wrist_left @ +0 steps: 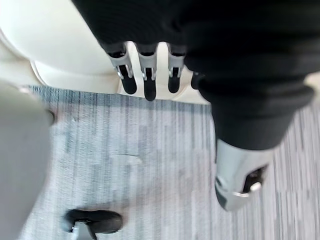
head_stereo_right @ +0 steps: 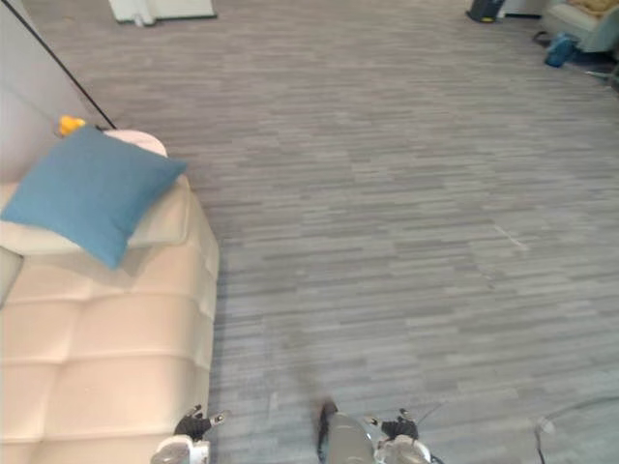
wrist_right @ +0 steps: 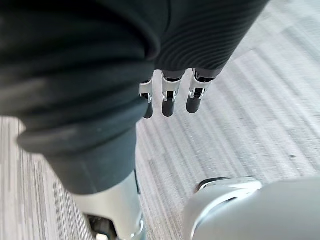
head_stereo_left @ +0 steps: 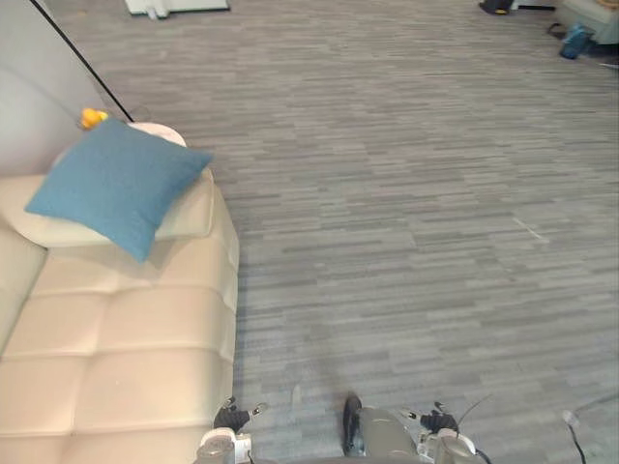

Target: Pick up cushions and gather them together orderly.

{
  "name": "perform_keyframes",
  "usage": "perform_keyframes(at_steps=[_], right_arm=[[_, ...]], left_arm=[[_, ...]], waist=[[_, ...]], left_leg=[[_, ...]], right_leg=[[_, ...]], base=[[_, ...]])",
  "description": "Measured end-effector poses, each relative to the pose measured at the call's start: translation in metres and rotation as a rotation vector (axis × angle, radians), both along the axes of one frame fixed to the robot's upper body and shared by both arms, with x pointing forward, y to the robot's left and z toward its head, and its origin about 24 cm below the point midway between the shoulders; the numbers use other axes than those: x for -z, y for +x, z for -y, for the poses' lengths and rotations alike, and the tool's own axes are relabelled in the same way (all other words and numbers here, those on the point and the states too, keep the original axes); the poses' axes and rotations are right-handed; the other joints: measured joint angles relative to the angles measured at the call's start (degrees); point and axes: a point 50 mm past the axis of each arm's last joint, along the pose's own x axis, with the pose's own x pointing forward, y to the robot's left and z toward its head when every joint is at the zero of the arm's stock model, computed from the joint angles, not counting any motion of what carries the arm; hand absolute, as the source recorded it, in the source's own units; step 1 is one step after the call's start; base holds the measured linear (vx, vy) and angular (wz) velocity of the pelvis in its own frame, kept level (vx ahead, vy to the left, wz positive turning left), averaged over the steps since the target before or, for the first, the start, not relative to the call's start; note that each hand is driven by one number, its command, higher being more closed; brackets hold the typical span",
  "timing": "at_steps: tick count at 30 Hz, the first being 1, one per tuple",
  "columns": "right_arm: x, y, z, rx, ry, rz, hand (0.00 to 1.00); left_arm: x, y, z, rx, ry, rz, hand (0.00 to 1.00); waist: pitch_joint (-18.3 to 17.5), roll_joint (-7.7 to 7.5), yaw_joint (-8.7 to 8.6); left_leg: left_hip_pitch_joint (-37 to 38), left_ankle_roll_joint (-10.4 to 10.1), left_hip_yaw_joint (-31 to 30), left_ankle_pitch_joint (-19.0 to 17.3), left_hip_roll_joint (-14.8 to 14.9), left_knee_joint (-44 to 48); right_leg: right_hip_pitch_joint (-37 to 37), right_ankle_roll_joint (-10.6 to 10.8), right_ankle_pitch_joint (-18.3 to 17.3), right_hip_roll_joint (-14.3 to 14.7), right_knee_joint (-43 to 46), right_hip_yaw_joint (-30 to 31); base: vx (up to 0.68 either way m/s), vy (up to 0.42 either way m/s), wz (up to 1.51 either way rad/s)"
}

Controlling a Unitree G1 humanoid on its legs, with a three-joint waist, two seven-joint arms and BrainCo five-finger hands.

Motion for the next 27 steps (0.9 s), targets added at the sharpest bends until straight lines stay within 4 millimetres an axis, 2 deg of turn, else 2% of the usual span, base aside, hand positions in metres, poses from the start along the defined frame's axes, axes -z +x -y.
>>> perform_keyframes(at_steps=[1,2,3,5,6,7,8,9,10,11,12,13,14,15,16,17,18,20,21,22,23,24,27], right_arm=[[0.001,-0.002,-0.002,-0.014,0.002,-0.009,0.0],[0.002,-0.003,-0.005,-0.018,0.009,-0.013,0.0],[0.002,-0.005,-0.006,-0.017,0.011,-0.019,0.0],[0.003,-0.007,-0.005,0.01,0.021,-0.022,0.0],[0.003,-0.006,-0.005,0.014,0.023,-0.019,0.0],[0.002,-0.004,-0.006,0.013,0.024,-0.013,0.0],[0.002,-0.001,-0.007,0.011,0.025,-0.007,0.0],[0.001,0.0,-0.002,0.01,0.013,-0.002,0.0],[0.001,0.0,-0.002,0.008,0.013,-0.005,0.0],[0.001,0.003,-0.005,0.004,0.022,-0.006,0.0],[0.002,0.003,-0.007,0.004,0.027,-0.008,0.0],[0.004,0.001,-0.01,-0.005,0.038,-0.02,0.0],[0.005,-0.002,-0.01,-0.001,0.041,-0.03,0.0],[0.006,-0.007,-0.01,0.007,0.044,-0.042,0.0],[0.007,-0.011,-0.01,0.012,0.044,-0.053,0.0],[0.009,-0.018,-0.009,0.012,0.044,-0.067,0.0],[0.009,-0.021,-0.009,0.017,0.049,-0.067,0.0],[0.008,-0.017,-0.009,0.001,0.042,-0.05,0.0],[0.007,-0.015,-0.011,0.003,0.045,-0.037,0.0],[0.007,-0.014,-0.012,0.003,0.046,-0.03,0.0],[0.005,-0.011,-0.013,0.004,0.046,-0.01,0.0],[0.005,-0.011,-0.014,0.006,0.047,-0.005,0.0],[0.005,-0.009,-0.015,0.008,0.052,0.001,0.0]], left_arm=[[-0.002,0.001,-0.004,-0.008,0.011,0.014,0.0],[-0.004,0.003,-0.008,-0.008,0.023,0.031,0.0],[-0.005,0.004,-0.009,-0.009,0.026,0.036,0.0],[-0.007,0.006,-0.01,-0.029,0.02,0.062,0.0],[-0.007,0.007,-0.009,-0.032,0.019,0.066,0.0],[-0.008,0.009,-0.009,-0.039,0.017,0.077,0.0],[-0.009,0.01,-0.01,-0.038,0.02,0.081,0.0],[-0.008,0.008,-0.01,-0.036,0.023,0.076,0.0],[-0.008,0.008,-0.01,-0.036,0.022,0.074,0.0],[-0.008,0.009,-0.01,-0.042,0.016,0.075,0.0],[-0.008,0.01,-0.01,-0.041,0.013,0.076,0.0],[-0.008,0.01,-0.016,-0.031,0.027,0.068,0.0],[-0.007,0.009,-0.017,-0.021,0.03,0.062,0.0],[-0.006,0.007,-0.017,-0.011,0.031,0.047,0.0],[-0.005,0.007,-0.018,-0.008,0.032,0.043,0.0],[-0.005,0.007,-0.018,0.008,0.036,0.028,0.0],[-0.003,0.003,-0.018,0.011,0.034,0.008,0.0],[-0.002,0.0,-0.016,0.01,0.028,-0.004,0.0],[-0.001,0.0,-0.014,0.016,0.024,-0.003,0.0],[-0.002,0.001,-0.013,0.016,0.023,-0.002,0.0],[-0.002,0.004,-0.012,0.019,0.02,0.007,0.0],[-0.003,0.006,-0.01,0.025,0.019,0.012,0.0],[-0.003,0.007,-0.009,0.019,0.018,0.014,0.0]], waist=[[0.7,-0.54,0.59],[1.02,-1.43,0.88],[1.02,-1.7,0.95],[0.91,-2.08,1.43],[0.91,-2.09,1.47],[1.13,-2.43,1.5],[1.4,-2.92,1.71],[1.2,-2.82,1.8],[1.17,-2.73,1.98],[0.87,-3.41,2.92],[0.62,-3.77,3.15],[-0.16,-5.42,3.04],[-0.32,-5.65,3.02],[-0.27,-5.87,2.91],[-0.24,-5.96,2.82],[-0.16,-6.13,2.22],[-0.09,-6.06,1.31],[0.0,-5.41,0.9],[0.26,-5.0,0.96],[0.25,-5.03,0.95],[0.13,-4.96,0.78],[0.13,-4.99,0.61],[0.2,-5.11,0.61]], left_leg=[[-3.09,-1.07,1.61,-0.88,1.26,7.56],[-5.63,-1.17,3.73,-1.16,1.15,8.69],[-6.6,-0.98,4.78,-1.28,1.03,8.13],[-10.66,0.04,11.9,-3.28,-0.68,-4.73],[-11.13,0.12,13.39,-3.34,-1.44,-8.23],[-11.91,0.34,17.16,-2.93,-3.19,-15.99],[-11.65,0.77,20.39,-0.86,-5.49,-23.81],[-11.23,2.08,21.97,2.42,-7.67,-31.27],[-11.37,2.88,22.02,3.77,-8.54,-33.81],[-11.38,5.49,20.92,8.4,-9.77,-34.24],[-11.35,6.01,20.87,8.34,-10.44,-34.2],[-10.55,7.41,20.58,6.38,-12.68,-34.53],[-10.01,7.34,20.09,5.34,-13.16,-34.28],[-8.1,7.18,18.67,3.82,-14.17,-34.1],[-7.14,7.24,17.93,3.38,-14.67,-34.29],[-3.75,7.17,15.58,1.8,-16.08,-34.88],[0.01,7.32,13.2,0.48,-17.08,-35.63],[5.18,7.16,10.5,-0.49,-17.17,-37.55],[8.47,7.14,8.64,-0.5,-16.97,-39.44],[9.52,7.13,7.75,-0.5,-16.81,-40.18],[10.95,6.36,5.2,-1.18,-16.11,-41.24],[11.69,5.09,2.66,-2.86,-15.31,-41.2],[13.04,3.49,-1.42,-6.72,-14.15,-39.18]], right_leg=[[5.43,-0.63,-0.92,0.42,-2.55,-0.81],[9.93,-0.55,-1.5,0.26,-5.58,-1.42],[11.19,-0.46,-1.57,0.22,-6.82,-1.74],[16.54,-0.11,-1.51,-0.13,-12.16,-3.33],[17.48,0.07,-1.57,-0.28,-13.02,-3.58],[19.79,0.65,-1.69,-0.79,-14.88,-4.24],[21.94,1.73,-2.13,-1.42,-16.5,-4.75],[23.28,2.97,-2.63,-1.43,-18.17,-5.03],[24.08,3.55,-2.99,-1.28,-18.94,-4.98],[25.6,4.67,-3.67,-1.75,-19.71,-3.89],[25.81,4.85,-3.74,-2.27,-19.68,-3.62],[25.02,5.24,-3.73,-4.35,-16.81,-3.01],[23.69,5.39,-3.82,-5.11,-12.69,-2.56],[20.62,8.09,-2.74,-6.43,-1.25,-2.22],[19.36,9.83,-1.82,-7.03,3.09,-2.18],[14.53,13.33,1.52,-8.96,17.04,-1.0],[11.17,12.9,0.98,-10.06,26.83,-0.18],[6.61,10.97,-0.63,-10.49,30.79,-0.41],[3.95,9.23,-2.4,-10.44,28.5,-1.12],[2.91,8.61,-2.77,-10.27,26.92,-1.26],[0.6,7.91,-3.08,-9.38,20.84,-0.95],[-1.02,7.99,-2.71,-7.95,13.93,0.78],[-3.02,7.42,0.1,-5.43,2.56,7.08]], base=[[0.43,-0.213,0.13],[0.42,-0.206,0.23],[0.43,-0.192,0.36],[0.4,-0.114,0.31],[0.4,-0.018,0.3],[0.43,0.015,0.31],[0.51,0.055,0.34],[0.4,0.085,0.19],[0.42,0.156,-0.11],[0.39,0.157,-0.23],[0.51,0.182,-0.09],[0.52,0.171,0.18],[0.61,0.219,0.48],[0.4,0.16,0.49],[0.53,0.179,0.8],[0.52,0.127,0.97],[0.62,0.138,0.98],[0.45,0.027,0.86],[0.41,-0.022,0.83],[0.44,-0.108,1.01],[0.42,-0.171,1.12],[0.41,-0.207,1.12],[0.34,-0.269,0.84]])
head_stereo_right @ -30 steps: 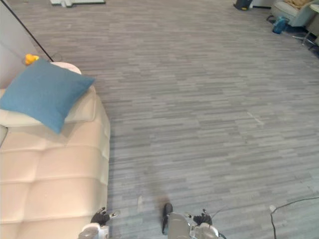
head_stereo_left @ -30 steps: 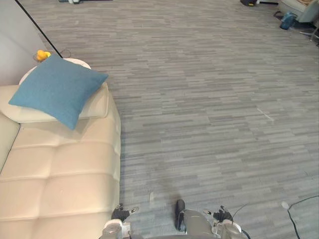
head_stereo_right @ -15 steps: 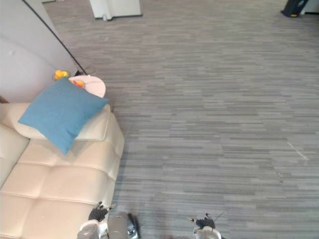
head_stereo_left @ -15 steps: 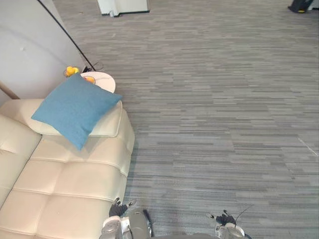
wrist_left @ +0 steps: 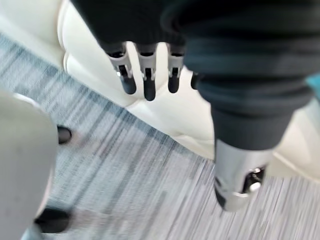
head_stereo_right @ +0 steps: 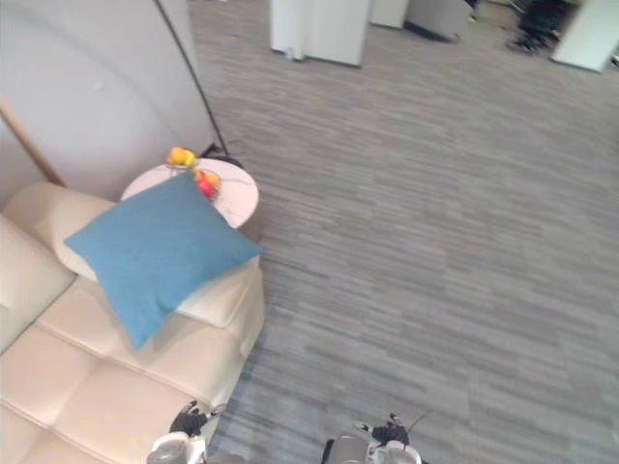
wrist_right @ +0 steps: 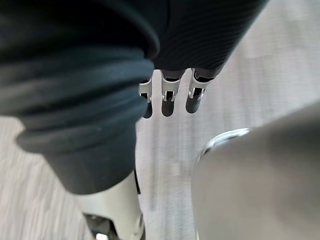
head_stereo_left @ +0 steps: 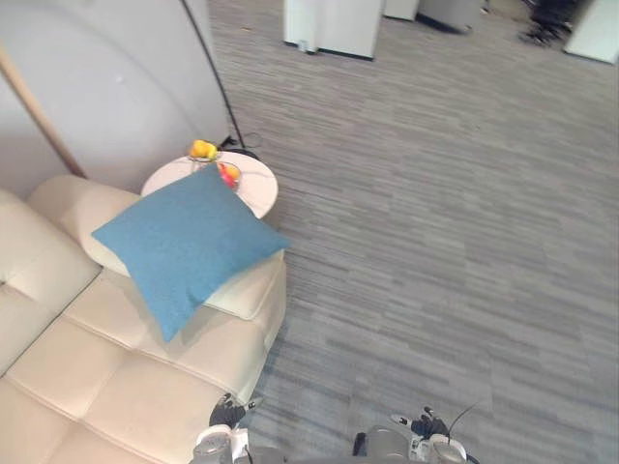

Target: Pick up cushions and gather them together orderly.

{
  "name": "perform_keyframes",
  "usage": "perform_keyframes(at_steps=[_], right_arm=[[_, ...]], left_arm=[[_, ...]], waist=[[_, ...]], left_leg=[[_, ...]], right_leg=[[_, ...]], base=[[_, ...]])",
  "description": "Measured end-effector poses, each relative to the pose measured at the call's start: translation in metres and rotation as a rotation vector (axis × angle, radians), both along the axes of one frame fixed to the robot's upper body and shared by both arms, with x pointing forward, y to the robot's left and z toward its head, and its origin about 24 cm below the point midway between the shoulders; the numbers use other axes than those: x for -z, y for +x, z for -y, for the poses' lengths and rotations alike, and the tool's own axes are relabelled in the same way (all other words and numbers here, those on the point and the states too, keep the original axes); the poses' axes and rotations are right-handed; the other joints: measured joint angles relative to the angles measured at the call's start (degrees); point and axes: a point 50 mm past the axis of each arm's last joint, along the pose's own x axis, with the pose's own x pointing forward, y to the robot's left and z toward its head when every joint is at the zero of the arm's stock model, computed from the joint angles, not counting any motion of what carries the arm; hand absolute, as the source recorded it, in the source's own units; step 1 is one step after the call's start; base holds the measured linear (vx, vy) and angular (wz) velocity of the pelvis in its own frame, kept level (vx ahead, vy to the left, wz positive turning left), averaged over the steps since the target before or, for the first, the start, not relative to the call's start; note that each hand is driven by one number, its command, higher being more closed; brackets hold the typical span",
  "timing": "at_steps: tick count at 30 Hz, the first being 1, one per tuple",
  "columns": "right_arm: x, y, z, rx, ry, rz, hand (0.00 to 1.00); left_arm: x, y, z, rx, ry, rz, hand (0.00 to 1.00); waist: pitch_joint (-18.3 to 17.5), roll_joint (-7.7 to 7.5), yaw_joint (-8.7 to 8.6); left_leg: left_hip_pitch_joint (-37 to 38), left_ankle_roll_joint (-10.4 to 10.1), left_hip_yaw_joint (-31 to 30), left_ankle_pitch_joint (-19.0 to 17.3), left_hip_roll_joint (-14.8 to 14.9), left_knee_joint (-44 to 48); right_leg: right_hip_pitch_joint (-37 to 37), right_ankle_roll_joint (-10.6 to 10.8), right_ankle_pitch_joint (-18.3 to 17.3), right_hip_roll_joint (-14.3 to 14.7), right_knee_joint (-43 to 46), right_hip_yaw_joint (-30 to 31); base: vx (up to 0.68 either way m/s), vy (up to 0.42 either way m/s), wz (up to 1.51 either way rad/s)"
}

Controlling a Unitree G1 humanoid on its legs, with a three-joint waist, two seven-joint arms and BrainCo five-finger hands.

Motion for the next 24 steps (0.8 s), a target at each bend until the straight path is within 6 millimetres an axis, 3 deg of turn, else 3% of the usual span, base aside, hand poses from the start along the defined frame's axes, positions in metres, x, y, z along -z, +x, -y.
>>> perform_keyframes(at_steps=[1,2,3,5,6,8,9,11,13,15,16,17,20,22,23,24], right_arm=[[0.0,0.001,-0.001,-0.001,0.001,0.001,0.0],[0.001,-0.002,-0.002,0.005,0.007,-0.004,0.0],[0.001,-0.002,-0.002,0.006,0.009,-0.002,0.0],[-0.001,-0.001,0.009,0.001,-0.023,-0.004,0.0],[-0.002,-0.001,0.011,0.0,-0.028,-0.004,0.0],[-0.002,-0.001,0.013,-0.002,-0.032,-0.009,0.0],[-0.001,-0.001,0.012,-0.003,-0.03,-0.011,0.0],[0.001,-0.006,0.007,-0.009,-0.018,-0.025,0.0],[0.002,-0.01,0.002,-0.012,-0.006,-0.035,0.0],[0.003,-0.013,0.002,-0.007,-0.002,-0.045,0.0],[0.003,-0.014,0.002,-0.005,-0.002,-0.045,0.0],[0.003,-0.014,0.004,-0.004,-0.007,-0.047,0.0],[0.003,-0.011,-0.011,0.0,0.029,-0.029,0.0],[0.003,-0.01,-0.012,0.006,0.034,-0.024,0.0],[0.002,-0.008,-0.012,0.004,0.031,-0.018,0.0],[0.002,-0.008,-0.01,0.001,0.024,-0.017,0.0]], left_arm=[[0.0,0.001,0.0,0.001,-0.001,0.002,0.0],[0.0,0.001,0.001,0.003,0.001,0.003,0.0],[0.0,0.001,0.004,0.001,-0.006,0.002,0.0],[0.002,-0.001,0.021,0.004,-0.047,0.0,0.0],[0.002,-0.001,0.024,0.003,-0.056,0.0,0.0],[0.0,0.006,0.027,0.009,-0.065,0.021,0.0],[-0.001,0.007,0.026,0.006,-0.064,0.026,0.0],[-0.004,0.011,0.023,-0.003,-0.055,0.052,0.0],[-0.006,0.015,0.025,0.012,-0.054,0.069,0.0],[-0.01,0.023,0.026,0.024,-0.05,0.095,0.0],[-0.01,0.023,0.026,0.025,-0.05,0.095,0.0],[-0.009,0.021,0.026,0.023,-0.049,0.092,0.0],[-0.008,0.016,0.012,0.024,-0.014,0.072,0.0],[-0.006,0.013,0.009,0.026,-0.009,0.056,0.0],[-0.004,0.01,0.009,0.026,-0.009,0.042,0.0],[-0.003,0.008,0.008,0.029,-0.007,0.029,0.0]], waist=[[-0.06,-0.21,-0.01],[-0.53,-0.89,-0.04],[-0.82,-0.7,-0.06],[-1.78,2.63,0.04],[-1.93,3.12,0.02],[-1.73,3.84,-0.43],[-1.69,3.79,-0.37],[-0.98,2.55,0.0],[-1.07,1.31,-0.03],[-1.07,1.04,-0.08],[-1.06,1.12,-0.06],[-1.29,1.62,0.0],[-1.77,-1.99,0.2],[-1.71,-2.5,0.22],[-1.66,-2.36,0.18],[-1.5,-1.96,-0.08]], left_leg=[[0.38,-1.4,-2.2,-2.05,0.22,1.48],[0.43,-3.03,-5.21,-4.41,0.0,3.35],[0.49,-3.37,-6.27,-4.75,0.47,3.64],[0.01,-4.66,-8.74,-4.16,3.47,4.52],[-0.6,-4.94,-8.73,-3.99,4.04,5.57],[-9.45,-7.18,-7.64,-1.75,7.02,23.15],[-11.03,-7.31,-6.44,-1.65,7.87,26.34],[-15.38,-6.85,4.68,-1.84,12.5,33.41],[-17.91,-4.12,14.76,-0.62,14.73,30.3],[-20.64,-0.64,28.2,2.44,16.3,20.37],[-20.65,-0.09,30.49,3.99,16.31,18.05],[-20.7,0.82,33.56,9.25,15.9,13.4],[-16.39,0.45,33.04,9.24,8.54,7.14],[-12.94,0.52,32.9,9.18,5.53,3.93],[-10.15,0.71,32.14,9.05,3.66,1.2],[-7.99,1.0,30.31,8.58,2.69,-0.45]], right_leg=[[0.16,0.01,1.97,0.76,-4.38,2.7],[0.27,0.58,6.99,0.45,-5.35,4.37],[0.2,0.06,6.91,0.74,-3.6,3.48],[0.36,-1.98,1.05,1.16,0.92,-2.2],[0.73,-2.51,0.19,1.1,1.36,-3.47],[5.69,-4.02,-1.99,1.1,-1.05,-8.75],[6.7,-4.13,-2.05,1.18,-1.91,-9.65],[12.94,-4.56,-1.99,0.97,-6.15,-13.25],[16.76,-4.51,-1.97,-0.14,-10.1,-17.03],[19.15,-3.63,-1.5,-0.89,-12.88,-21.25],[19.33,-3.46,-1.48,-0.96,-12.91,-21.63],[19.61,-2.39,-1.66,-0.78,-12.7,-21.96],[20.64,-1.01,-1.46,-5.49,-10.11,-19.68],[20.05,0.01,-0.81,-8.31,-4.21,-18.42],[18.01,-0.16,1.03,-10.29,3.46,-16.36],[15.2,-1.75,3.48,-11.34,11.54,-13.83]], base=[[0.44,-0.386,1.02],[0.46,-0.406,1.08],[0.47,-0.391,1.15],[0.45,-0.343,1.05],[0.42,-0.319,1.09],[0.38,-0.296,1.07],[0.33,-0.241,0.78],[0.31,-0.183,0.71],[0.21,-0.102,0.79],[0.23,0.014,0.79],[0.29,0.108,0.61],[0.27,0.126,0.4],[0.29,0.197,0.4],[0.25,0.233,0.3],[0.21,0.187,0.39],[0.21,0.156,0.5]])
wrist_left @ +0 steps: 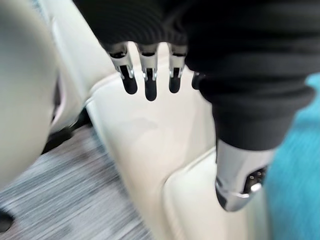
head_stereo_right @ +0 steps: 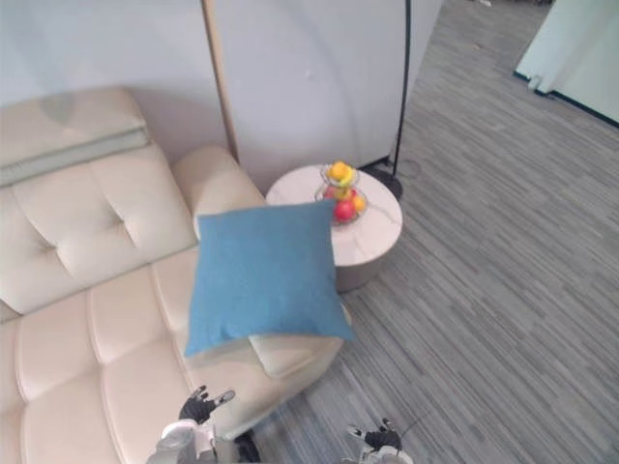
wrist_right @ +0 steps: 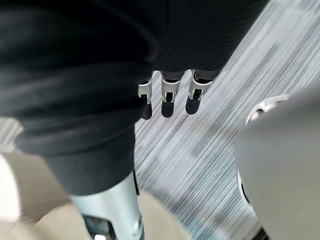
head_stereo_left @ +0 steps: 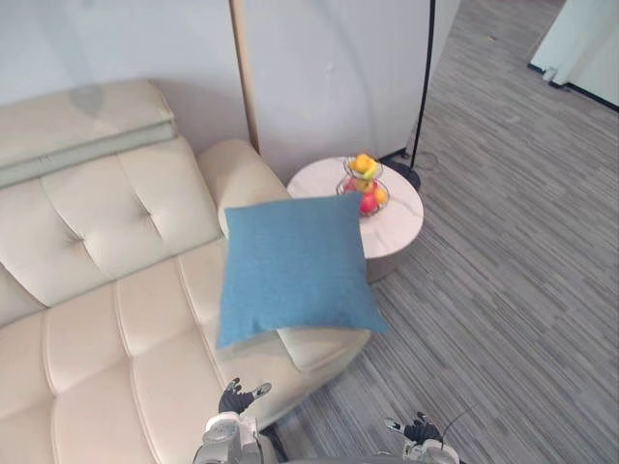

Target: Pick up cushions and gather them together orderly.

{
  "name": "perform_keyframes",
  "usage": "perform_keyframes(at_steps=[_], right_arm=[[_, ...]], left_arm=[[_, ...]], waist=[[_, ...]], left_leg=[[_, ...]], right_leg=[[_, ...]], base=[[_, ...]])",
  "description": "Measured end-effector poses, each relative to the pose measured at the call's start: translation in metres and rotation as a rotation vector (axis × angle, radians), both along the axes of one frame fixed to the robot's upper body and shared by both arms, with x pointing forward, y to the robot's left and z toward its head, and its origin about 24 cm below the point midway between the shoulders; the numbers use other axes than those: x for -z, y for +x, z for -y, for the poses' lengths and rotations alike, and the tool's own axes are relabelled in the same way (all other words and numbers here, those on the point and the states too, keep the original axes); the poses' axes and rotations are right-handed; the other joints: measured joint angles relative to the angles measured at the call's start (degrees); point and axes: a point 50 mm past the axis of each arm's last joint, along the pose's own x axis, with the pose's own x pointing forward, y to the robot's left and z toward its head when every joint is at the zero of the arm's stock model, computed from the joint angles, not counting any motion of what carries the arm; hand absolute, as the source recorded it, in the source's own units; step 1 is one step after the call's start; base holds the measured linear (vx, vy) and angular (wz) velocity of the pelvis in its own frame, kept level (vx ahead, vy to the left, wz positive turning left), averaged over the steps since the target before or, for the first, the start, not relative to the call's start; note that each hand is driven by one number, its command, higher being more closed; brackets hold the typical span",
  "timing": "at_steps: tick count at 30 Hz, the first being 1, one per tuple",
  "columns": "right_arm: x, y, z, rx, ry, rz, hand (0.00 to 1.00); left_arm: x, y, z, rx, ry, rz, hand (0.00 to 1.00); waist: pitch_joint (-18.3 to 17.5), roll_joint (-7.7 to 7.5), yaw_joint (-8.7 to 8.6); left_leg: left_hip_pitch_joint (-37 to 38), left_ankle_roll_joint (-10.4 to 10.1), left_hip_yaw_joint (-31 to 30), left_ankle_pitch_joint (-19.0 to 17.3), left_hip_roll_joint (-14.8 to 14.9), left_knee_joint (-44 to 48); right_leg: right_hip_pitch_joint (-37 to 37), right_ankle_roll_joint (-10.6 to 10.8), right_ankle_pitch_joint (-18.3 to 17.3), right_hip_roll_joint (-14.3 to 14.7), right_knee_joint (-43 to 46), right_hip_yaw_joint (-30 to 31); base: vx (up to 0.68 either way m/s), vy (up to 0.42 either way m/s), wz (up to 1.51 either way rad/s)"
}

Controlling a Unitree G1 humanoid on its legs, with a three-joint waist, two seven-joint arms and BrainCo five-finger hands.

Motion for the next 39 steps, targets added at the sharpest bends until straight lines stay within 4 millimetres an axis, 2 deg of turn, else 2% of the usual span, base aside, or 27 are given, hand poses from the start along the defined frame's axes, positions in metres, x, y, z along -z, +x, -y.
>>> perform_keyframes(at_steps=[1,2,3,4,5,6,7,8,9,10,11,13,17,20,22,24,27,29,32,34,35,36,38,39], right_arm=[[0.0,0.0,0.001,-0.001,-0.003,0.0,0.0],[0.0,0.0,0.0,-0.005,-0.004,0.002,0.0],[0.0,0.0,0.0,-0.007,-0.005,0.004,0.0],[-0.001,0.001,0.0,-0.015,-0.009,0.006,0.0],[-0.001,0.002,0.001,-0.02,-0.013,0.01,0.0],[-0.001,0.002,0.0,-0.022,-0.015,0.013,0.0],[-0.001,0.002,0.0,-0.022,-0.013,0.012,0.0],[0.0,0.0,-0.004,-0.018,-0.003,0.006,0.0],[0.0,-0.001,-0.004,-0.017,-0.001,0.003,0.0],[0.0,-0.001,0.0,-0.016,-0.012,0.003,0.0],[-0.001,0.0,0.002,-0.021,-0.017,0.007,0.0],[-0.001,0.001,0.007,-0.033,-0.03,0.004,0.0],[-0.001,-0.001,0.006,-0.029,-0.035,-0.002,0.0],[-0.003,0.003,0.005,-0.035,-0.042,0.019,0.0],[-0.017,0.018,0.01,-0.027,-0.081,0.114,0.0],[-0.041,0.038,0.028,-0.013,-0.165,0.256,0.0],[-0.064,0.052,0.044,-0.012,-0.24,0.374,0.0],[-0.08,0.061,0.053,0.008,-0.277,0.451,0.0],[-0.089,0.067,0.06,0.011,-0.303,0.491,0.0],[-0.091,0.07,0.061,0.013,-0.306,0.503,0.0],[-0.095,0.077,0.061,0.019,-0.299,0.529,0.0],[-0.098,0.08,0.061,0.021,-0.299,0.54,0.0],[-0.113,0.097,0.061,0.028,-0.308,0.616,0.0],[-0.116,0.102,0.06,0.025,-0.309,0.633,0.0]], left_arm=[[0.0,-0.001,0.0,0.004,0.003,-0.003,0.0],[0.0,-0.002,-0.003,0.007,0.011,-0.007,0.0],[0.0,-0.002,-0.004,0.009,0.014,-0.01,0.0],[0.0,-0.002,-0.004,0.011,0.015,-0.009,0.0],[0.001,-0.003,-0.004,0.01,0.015,-0.011,0.0],[0.001,-0.004,-0.004,0.009,0.016,-0.016,0.0],[0.001,-0.004,-0.004,0.009,0.016,-0.017,0.0],[0.001,-0.005,-0.007,0.01,0.024,-0.019,0.0],[0.002,-0.006,-0.006,0.01,0.021,-0.025,0.0],[0.004,-0.01,-0.002,0.008,0.011,-0.036,0.0],[0.005,-0.013,0.001,0.004,0.003,-0.045,0.0],[0.007,-0.015,0.007,0.002,-0.013,-0.05,0.0],[0.008,-0.019,0.009,-0.004,-0.021,-0.061,0.0],[0.007,-0.019,0.006,-0.046,-0.017,-0.055,0.0],[0.006,-0.018,0.0,-0.086,-0.01,-0.044,0.0],[0.006,-0.023,-0.01,-0.129,0.014,-0.047,0.0],[0.002,-0.023,-0.025,-0.149,0.047,-0.03,0.0],[-0.008,-0.012,-0.044,-0.146,0.1,0.027,0.0],[-0.027,0.008,-0.063,-0.134,0.165,0.132,0.0],[-0.038,0.022,-0.07,-0.128,0.195,0.19,0.0],[-0.048,0.035,-0.073,-0.126,0.218,0.247,0.0],[-0.052,0.041,-0.072,-0.124,0.218,0.269,0.0],[-0.07,0.071,-0.062,-0.092,0.215,0.374,0.0],[-0.075,0.076,-0.06,-0.082,0.213,0.399,0.0]], waist=[[0.21,0.37,-0.26],[0.13,0.03,-0.72],[0.07,-0.05,-0.82],[0.11,0.04,-0.83],[0.11,0.19,-1.01],[0.06,0.17,-1.49],[-0.07,-0.01,-1.57],[-0.72,-1.49,-1.65],[-1.18,-1.53,-1.74],[-2.0,0.32,-1.59],[-2.69,1.38,-1.67],[-3.05,2.61,-1.57],[-3.36,2.15,-1.63],[-3.64,1.62,-1.7],[-3.63,1.43,-1.79],[-3.72,1.43,-1.94],[-3.99,1.15,-2.06],[-4.06,1.05,-2.07],[-4.05,1.35,-2.09],[-3.94,1.51,-2.06],[-3.66,1.66,-2.11],[-3.39,1.88,-2.11],[-1.39,2.86,-2.17],[-0.91,3.07,-2.17]], left_leg=[[0.42,-0.03,-0.71,-0.43,-0.03,-0.12],[1.41,0.34,-2.36,-1.26,-0.12,-0.4],[1.93,0.34,-3.28,-1.34,-0.19,-0.7],[2.79,0.29,-4.7,-1.31,-0.2,-1.27],[3.64,-0.39,-6.75,-0.89,-0.14,-1.68],[3.73,-0.79,-8.35,-0.94,-0.28,-1.7],[3.89,-1.16,-9.03,-1.04,-0.61,-1.7],[4.64,-2.02,-10.69,-1.29,-2.28,-1.77],[5.08,-2.34,-11.15,-1.3,-2.44,-1.92],[5.44,-2.84,-11.58,-0.99,-1.63,-2.67],[5.5,-3.07,-11.53,-0.86,-1.26,-3.23],[6.06,-3.74,-11.97,-0.47,-0.61,-4.34],[9.52,-5.24,-13.05,0.45,0.17,-7.1],[9.24,-5.83,-13.64,0.89,0.23,-7.81],[8.54,-5.81,-13.63,1.12,-0.07,-7.86],[8.25,-5.53,-13.64,1.3,-0.52,-8.03],[8.22,-5.34,-13.73,1.45,-0.95,-9.17],[8.22,-5.15,-13.99,2.1,-1.32,-9.88],[7.24,-5.17,-14.79,2.2,-1.52,-9.6],[6.64,-5.17,-15.34,2.27,-1.59,-9.58],[5.17,-5.14,-15.63,2.32,-1.5,-8.86],[4.71,-5.13,-15.74,2.33,-1.48,-8.62],[1.7,-5.1,-16.74,2.34,-1.34,-6.17],[1.03,-5.1,-16.79,2.33,-1.3,-5.63]], right_leg=[[-0.99,-0.11,-0.29,0.12,2.47,1.28],[-3.59,0.86,-3.21,1.49,6.17,4.66],[-4.71,1.21,-4.45,2.31,6.73,6.09],[-6.64,1.23,-6.19,4.33,6.13,8.41],[-8.3,1.19,-7.28,7.09,2.92,11.57],[-8.53,0.97,-6.74,9.45,-3.03,14.63],[-8.5,0.23,-5.37,9.98,-5.69,15.47],[-8.79,-0.63,0.08,9.64,-12.26,16.49],[-7.91,0.18,-0.92,9.2,-12.8,16.28],[-6.71,0.08,-0.88,9.88,-14.83,16.1],[-5.71,-0.03,-0.77,10.4,-16.64,15.92],[-3.12,0.08,-0.63,11.24,-21.05,15.03],[1.2,-0.2,-0.44,12.56,-24.63,13.51],[2.01,-0.13,-0.06,12.58,-26.97,13.05],[1.98,0.1,0.32,12.36,-28.09,13.07],[1.94,0.62,1.0,11.98,-29.02,13.02],[1.94,0.83,1.25,11.58,-30.01,12.75],[1.85,1.0,1.43,11.26,-30.6,11.91],[1.57,1.13,1.56,11.08,-30.6,11.51],[0.85,1.13,1.55,11.06,-30.39,11.24],[0.17,1.13,1.56,10.97,-30.2,10.6],[-0.21,1.13,1.55,10.92,-29.92,10.42],[-2.72,0.79,1.34,10.75,-27.76,10.12],[-3.31,0.72,1.22,10.68,-27.23,10.1]], base=[[0.21,0.086,0.72],[0.15,0.028,0.67],[0.19,0.002,0.84],[0.18,-0.032,0.86],[0.21,-0.074,1.06],[0.15,-0.079,0.9],[0.21,-0.13,0.85],[0.21,-0.128,0.55],[0.27,-0.146,0.39],[0.18,-0.091,0.05],[0.19,-0.093,-0.07],[0.15,-0.121,-0.01],[0.05,-0.084,0.1],[-0.03,-0.039,0.06],[-0.08,0.011,-0.02],[-0.08,0.03,0.02],[-0.08,0.029,0.06],[0.01,0.011,0.12],[0.02,0.001,0.1],[0.05,-0.007,0.12],[0.08,-0.016,0.15],[0.05,-0.023,0.19],[0.0,-0.031,0.15],[-0.05,-0.042,0.1]])
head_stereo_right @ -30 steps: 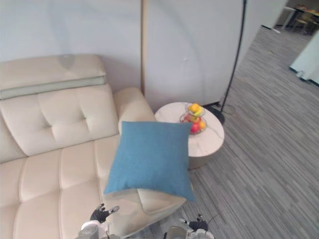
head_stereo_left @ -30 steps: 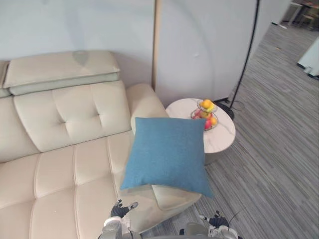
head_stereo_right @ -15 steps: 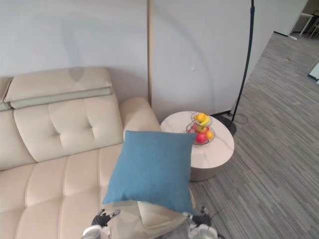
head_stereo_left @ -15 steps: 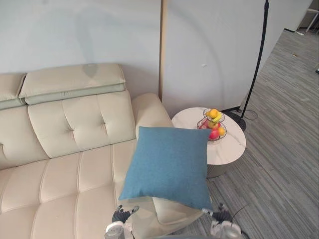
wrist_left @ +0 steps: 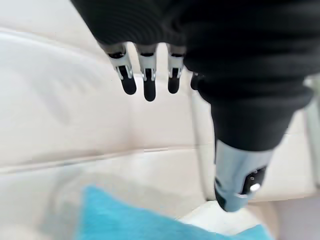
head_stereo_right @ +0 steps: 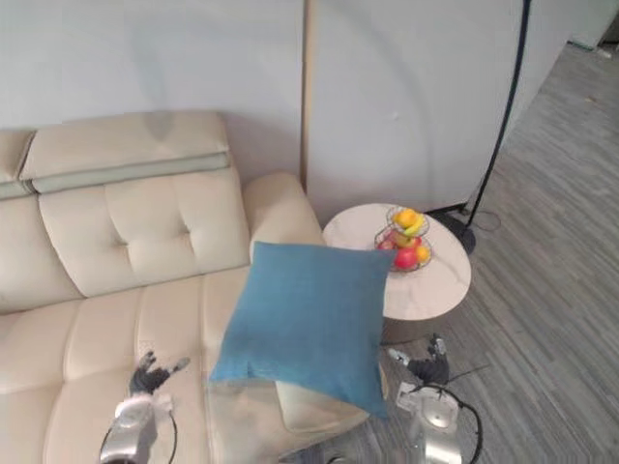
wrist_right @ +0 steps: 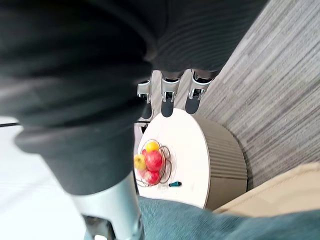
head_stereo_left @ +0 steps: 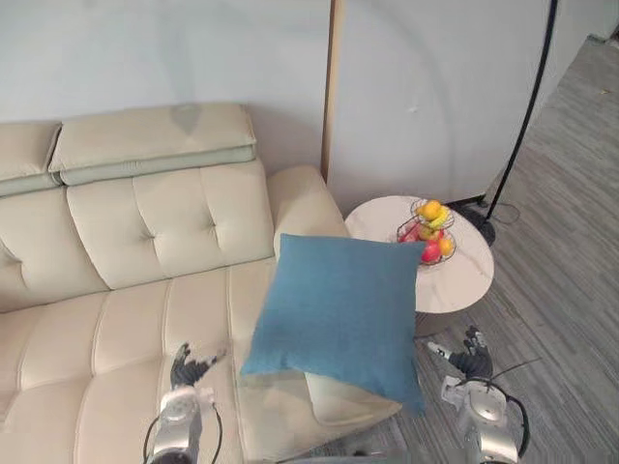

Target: Pick up cushions and gather them together orderly.

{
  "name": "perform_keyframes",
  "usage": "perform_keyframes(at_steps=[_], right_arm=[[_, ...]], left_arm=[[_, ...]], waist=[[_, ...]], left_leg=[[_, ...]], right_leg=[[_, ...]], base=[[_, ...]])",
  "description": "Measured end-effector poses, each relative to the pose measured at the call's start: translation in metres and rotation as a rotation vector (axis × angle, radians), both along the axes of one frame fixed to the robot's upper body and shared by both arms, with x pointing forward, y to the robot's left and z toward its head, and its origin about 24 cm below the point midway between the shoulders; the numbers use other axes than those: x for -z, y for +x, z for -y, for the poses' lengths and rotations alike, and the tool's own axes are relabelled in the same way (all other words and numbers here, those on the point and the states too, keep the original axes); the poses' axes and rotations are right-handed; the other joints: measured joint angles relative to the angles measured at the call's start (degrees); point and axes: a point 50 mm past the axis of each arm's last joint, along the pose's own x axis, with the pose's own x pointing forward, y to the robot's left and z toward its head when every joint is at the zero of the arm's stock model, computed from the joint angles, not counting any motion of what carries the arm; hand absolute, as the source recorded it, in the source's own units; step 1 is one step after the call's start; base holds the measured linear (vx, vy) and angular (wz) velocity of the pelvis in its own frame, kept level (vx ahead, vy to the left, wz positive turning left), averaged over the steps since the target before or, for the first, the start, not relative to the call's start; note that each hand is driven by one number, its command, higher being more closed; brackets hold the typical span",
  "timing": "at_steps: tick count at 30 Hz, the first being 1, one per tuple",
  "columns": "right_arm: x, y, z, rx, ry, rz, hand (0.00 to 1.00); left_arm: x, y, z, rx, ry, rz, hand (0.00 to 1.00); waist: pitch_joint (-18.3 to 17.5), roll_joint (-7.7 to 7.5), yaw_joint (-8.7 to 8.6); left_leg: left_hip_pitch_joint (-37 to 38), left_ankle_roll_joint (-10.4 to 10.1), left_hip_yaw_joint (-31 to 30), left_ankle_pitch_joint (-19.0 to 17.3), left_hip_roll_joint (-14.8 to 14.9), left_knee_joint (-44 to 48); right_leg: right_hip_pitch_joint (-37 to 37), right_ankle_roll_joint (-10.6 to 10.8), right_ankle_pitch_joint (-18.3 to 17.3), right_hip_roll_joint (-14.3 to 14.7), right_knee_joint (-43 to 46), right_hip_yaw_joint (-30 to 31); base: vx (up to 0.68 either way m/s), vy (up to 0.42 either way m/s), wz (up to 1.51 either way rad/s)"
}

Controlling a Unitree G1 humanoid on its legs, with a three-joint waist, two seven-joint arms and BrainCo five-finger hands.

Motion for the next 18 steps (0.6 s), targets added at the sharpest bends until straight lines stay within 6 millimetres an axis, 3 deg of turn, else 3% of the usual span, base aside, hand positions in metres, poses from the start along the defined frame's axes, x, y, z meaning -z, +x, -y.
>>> perform_keyframes(at_steps=[5,9,15,16,18], right_arm=[[-0.031,0.046,-0.019,-0.09,-0.004,0.134,0.0],[-0.057,0.077,-0.041,-0.151,0.004,0.231,0.0],[-0.071,0.096,-0.061,-0.185,0.03,0.274,0.0],[-0.074,0.101,-0.064,-0.19,0.034,0.28,1.0],[-0.082,0.108,-0.076,-0.208,0.062,0.31,1.0]], left_arm=[[-0.039,0.051,0.026,0.095,0.003,0.176,0.0],[-0.071,0.088,0.059,0.224,0.005,0.289,0.0],[-0.084,0.11,0.083,0.294,0.015,0.304,0.0],[-0.086,0.113,0.086,0.301,0.017,0.308,1.0],[-0.091,0.118,0.089,0.305,0.026,0.321,1.0]], waist=[[3.13,-0.39,0.07],[6.18,-0.08,-0.03],[8.52,0.09,-0.16],[9.26,0.23,-0.16],[9.58,0.41,-0.12]], left_leg=[[-8.91,0.04,-0.32,-0.11,1.28,6.26],[-18.0,0.22,-0.45,-1.38,2.94,12.33],[-24.15,0.17,-0.24,-1.74,3.99,16.11],[-24.53,0.17,-0.23,-1.72,4.08,16.22],[-26.32,0.17,-0.05,-1.73,4.68,16.96]], right_leg=[[-9.19,-1.21,-1.66,-0.45,7.25,-0.05],[-18.24,-2.46,-2.96,-0.22,13.17,-0.06],[-24.72,-3.08,-2.98,-0.15,16.65,0.23],[-25.08,-3.22,-2.79,-0.12,16.74,0.27],[-26.59,-3.37,-2.26,0.33,16.64,0.48]], base=[[-0.09,-0.058,0.05],[-0.15,-0.076,0.01],[-0.15,-0.042,-0.03],[-0.08,-0.017,-0.05],[-0.06,-0.011,-0.09]])
